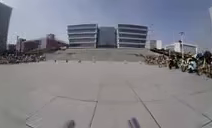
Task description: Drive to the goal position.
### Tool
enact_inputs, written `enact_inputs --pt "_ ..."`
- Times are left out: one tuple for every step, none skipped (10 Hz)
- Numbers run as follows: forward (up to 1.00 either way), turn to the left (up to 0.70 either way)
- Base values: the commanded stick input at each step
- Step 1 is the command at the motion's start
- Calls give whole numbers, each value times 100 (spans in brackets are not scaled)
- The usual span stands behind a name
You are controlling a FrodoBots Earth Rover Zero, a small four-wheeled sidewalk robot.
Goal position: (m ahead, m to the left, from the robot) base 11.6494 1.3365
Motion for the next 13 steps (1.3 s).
enact_inputs --pt "100 0" --pt "100 0" --pt "100 0" --pt "100 0" --pt "100 0" --pt "100 0" --pt "100 0" --pt "100 0" --pt "100 0" --pt "100 0" --pt "100 0" --pt "100 0" --pt "100 0"
